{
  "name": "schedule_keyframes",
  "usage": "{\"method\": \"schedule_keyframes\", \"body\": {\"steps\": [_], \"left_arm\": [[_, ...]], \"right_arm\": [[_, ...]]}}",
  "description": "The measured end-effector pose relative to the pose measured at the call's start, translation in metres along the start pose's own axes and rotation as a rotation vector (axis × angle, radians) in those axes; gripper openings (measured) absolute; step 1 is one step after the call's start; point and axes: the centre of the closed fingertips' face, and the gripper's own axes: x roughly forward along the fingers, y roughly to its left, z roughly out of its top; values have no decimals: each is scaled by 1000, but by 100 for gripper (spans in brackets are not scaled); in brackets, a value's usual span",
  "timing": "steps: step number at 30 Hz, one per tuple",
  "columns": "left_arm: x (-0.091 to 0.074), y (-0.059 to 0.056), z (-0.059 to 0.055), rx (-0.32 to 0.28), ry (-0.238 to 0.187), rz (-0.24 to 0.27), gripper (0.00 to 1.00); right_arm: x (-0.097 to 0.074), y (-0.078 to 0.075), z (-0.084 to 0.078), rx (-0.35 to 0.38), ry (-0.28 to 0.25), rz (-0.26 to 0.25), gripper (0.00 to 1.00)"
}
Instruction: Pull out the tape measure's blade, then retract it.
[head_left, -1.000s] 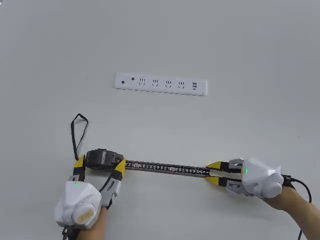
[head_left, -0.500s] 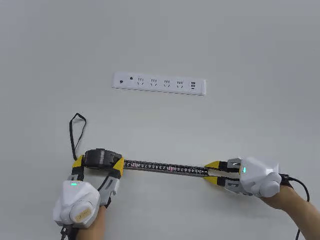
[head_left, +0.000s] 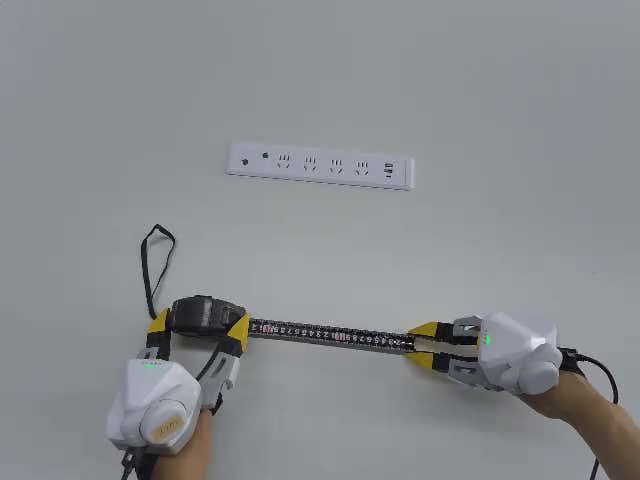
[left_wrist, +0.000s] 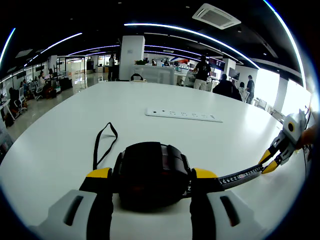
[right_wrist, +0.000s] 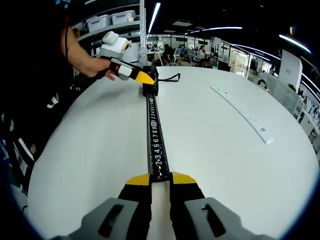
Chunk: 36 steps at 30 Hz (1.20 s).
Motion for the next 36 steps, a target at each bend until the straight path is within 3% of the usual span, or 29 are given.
{"method": "schedule_keyframes", "body": {"steps": [15,36], "left_arm": [[0,0,-1,2,5,-5,59],[-1,-2,2,5,5,-7,59]], "right_arm": [[6,1,8,9,-4,4,11],[26,5,25,22,-14,15,11]]}}
